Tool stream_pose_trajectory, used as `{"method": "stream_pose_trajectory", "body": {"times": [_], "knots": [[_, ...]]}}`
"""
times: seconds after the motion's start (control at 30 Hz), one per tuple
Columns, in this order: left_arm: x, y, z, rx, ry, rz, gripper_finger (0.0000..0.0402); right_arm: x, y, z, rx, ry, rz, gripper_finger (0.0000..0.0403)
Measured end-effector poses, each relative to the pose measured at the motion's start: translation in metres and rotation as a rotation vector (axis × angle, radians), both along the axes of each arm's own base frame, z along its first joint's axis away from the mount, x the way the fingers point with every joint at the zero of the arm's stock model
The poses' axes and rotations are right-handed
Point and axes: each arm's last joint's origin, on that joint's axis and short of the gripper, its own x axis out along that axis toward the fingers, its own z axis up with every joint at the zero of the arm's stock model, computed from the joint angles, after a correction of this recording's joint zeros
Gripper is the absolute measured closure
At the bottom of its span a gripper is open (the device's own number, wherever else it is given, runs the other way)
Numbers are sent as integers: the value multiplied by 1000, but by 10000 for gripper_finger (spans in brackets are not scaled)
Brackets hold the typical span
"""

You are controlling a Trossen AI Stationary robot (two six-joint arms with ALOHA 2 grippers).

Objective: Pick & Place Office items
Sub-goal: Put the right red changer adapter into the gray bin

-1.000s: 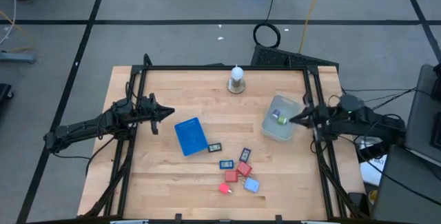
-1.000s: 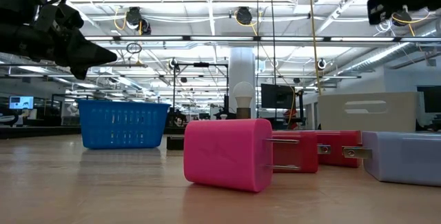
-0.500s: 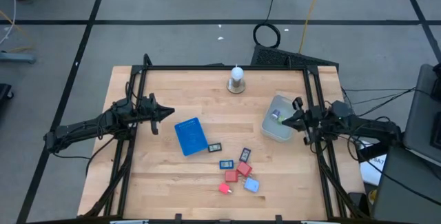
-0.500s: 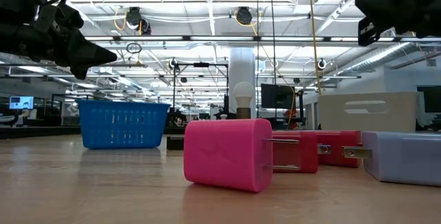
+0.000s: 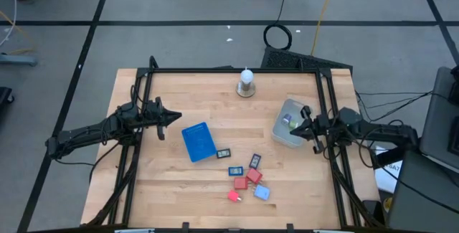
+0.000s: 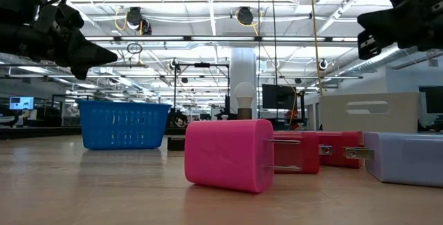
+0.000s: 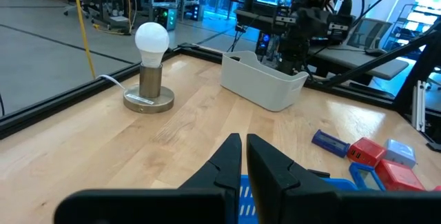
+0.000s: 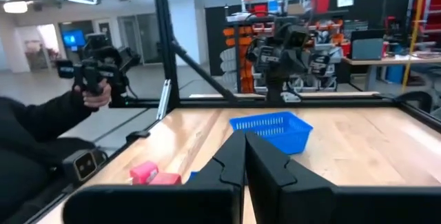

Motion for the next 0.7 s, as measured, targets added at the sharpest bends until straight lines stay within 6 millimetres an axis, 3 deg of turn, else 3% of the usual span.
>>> {"method": "stream_pose_trajectory", "body": {"times": [0.17,0.27,0.43,0.7], "knots": [[0,0,0,-2,0,0,378,0,3,0,-37,-4,20,401],[0,0,0,-2,0,0,378,1,1,-1,28,16,-24,401],[0,0,0,-2,0,1,378,9,4,-9,52,150,-2,401],[0,0,0,-2,0,1,378,38,21,15,-29,311,130,401]]}}
